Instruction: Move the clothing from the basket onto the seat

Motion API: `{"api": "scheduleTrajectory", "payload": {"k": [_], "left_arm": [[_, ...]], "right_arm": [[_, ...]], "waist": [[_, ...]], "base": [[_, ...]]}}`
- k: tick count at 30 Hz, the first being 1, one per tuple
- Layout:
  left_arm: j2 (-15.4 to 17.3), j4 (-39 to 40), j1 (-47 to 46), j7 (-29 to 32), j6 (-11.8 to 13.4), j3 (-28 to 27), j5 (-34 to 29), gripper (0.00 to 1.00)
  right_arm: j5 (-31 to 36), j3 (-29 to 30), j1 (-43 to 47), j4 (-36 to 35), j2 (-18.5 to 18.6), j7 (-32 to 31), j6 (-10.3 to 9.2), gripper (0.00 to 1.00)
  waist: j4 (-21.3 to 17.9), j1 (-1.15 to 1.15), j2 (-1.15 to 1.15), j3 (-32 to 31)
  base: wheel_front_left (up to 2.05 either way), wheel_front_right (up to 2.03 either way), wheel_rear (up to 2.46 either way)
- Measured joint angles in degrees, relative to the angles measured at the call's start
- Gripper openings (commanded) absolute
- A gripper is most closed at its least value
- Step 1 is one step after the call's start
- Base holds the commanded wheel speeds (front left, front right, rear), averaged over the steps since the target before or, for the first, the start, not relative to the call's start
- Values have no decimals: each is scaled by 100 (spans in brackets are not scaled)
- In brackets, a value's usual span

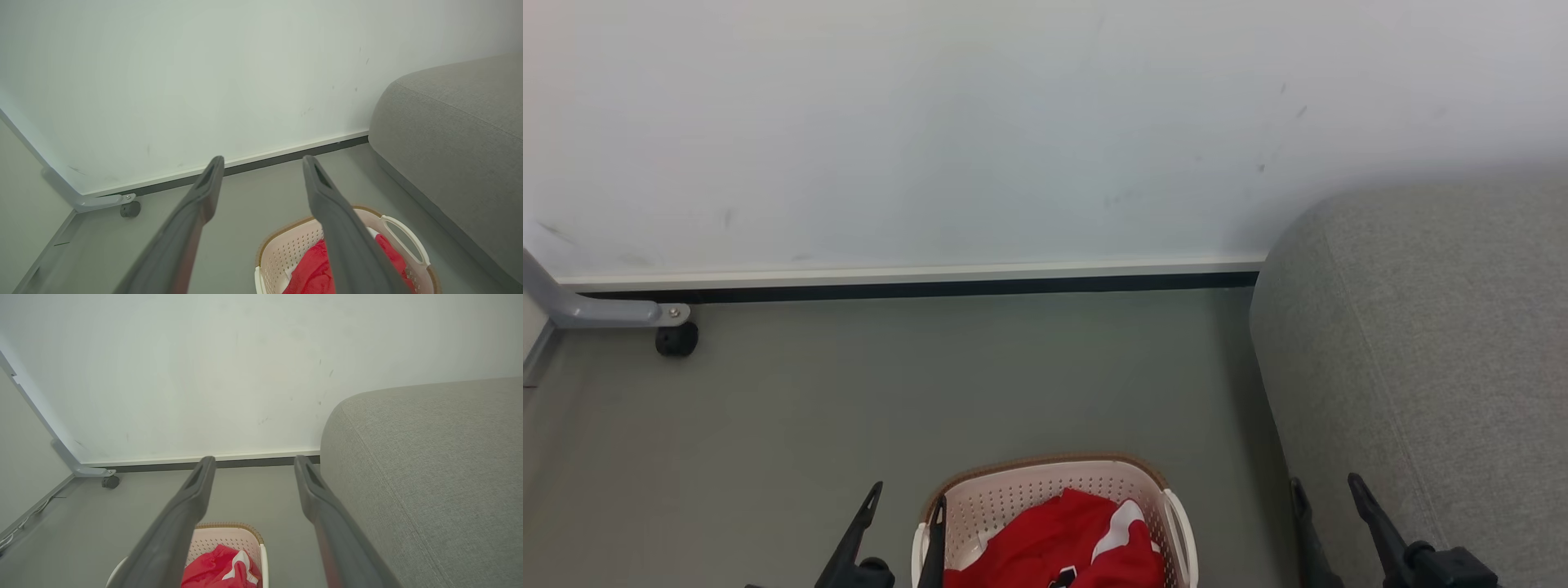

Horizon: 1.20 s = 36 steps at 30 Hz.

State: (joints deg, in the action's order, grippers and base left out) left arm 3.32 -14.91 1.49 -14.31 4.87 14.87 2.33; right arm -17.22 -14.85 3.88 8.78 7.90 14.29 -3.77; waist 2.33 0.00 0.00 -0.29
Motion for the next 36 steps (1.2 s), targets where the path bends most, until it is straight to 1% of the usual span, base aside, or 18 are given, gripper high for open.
{"api": "scheduleTrajectory", "payload": {"k": [4, 7, 8, 17, 25, 36], "left_arm": [[-3, -109, -91, 0, -90, 125, -9, 100], [-4, -202, -216, 0, -108, 208, -25, 100], [-8, -272, -285, 0, -137, 256, -44, 100], [-24, -635, -664, 0, -188, 460, -69, 100], [-30, -1005, -1141, 0, -253, 669, -243, 100], [-41, -1638, -1791, 98, -420, 1032, -398, 100]], "right_arm": [[24, 56, -75, -142, 16, 0, 0, 100], [63, 99, -162, -227, 51, 0, 0, 100], [80, 127, -230, -282, 56, 0, 0, 100], [222, 232, -617, -509, 138, 1, 0, 100], [308, 240, -1063, -731, 132, 35, 25, 100], [320, 293, -1578, -898, 113, 42, 77, 100]], "waist": [[11, 0, 0, 212], [2, 0, 0, 402], [-11, 0, 0, 537], [-147, 1, 1, 1169], [-385, 1, 1, 1739], [-817, 1, 1, 2530]], "base": [[0, 0, 0], [0, 0, 0], [0, 0, 0], [0, 0, 0], [0, 0, 0], [0, 0, 0]]}}
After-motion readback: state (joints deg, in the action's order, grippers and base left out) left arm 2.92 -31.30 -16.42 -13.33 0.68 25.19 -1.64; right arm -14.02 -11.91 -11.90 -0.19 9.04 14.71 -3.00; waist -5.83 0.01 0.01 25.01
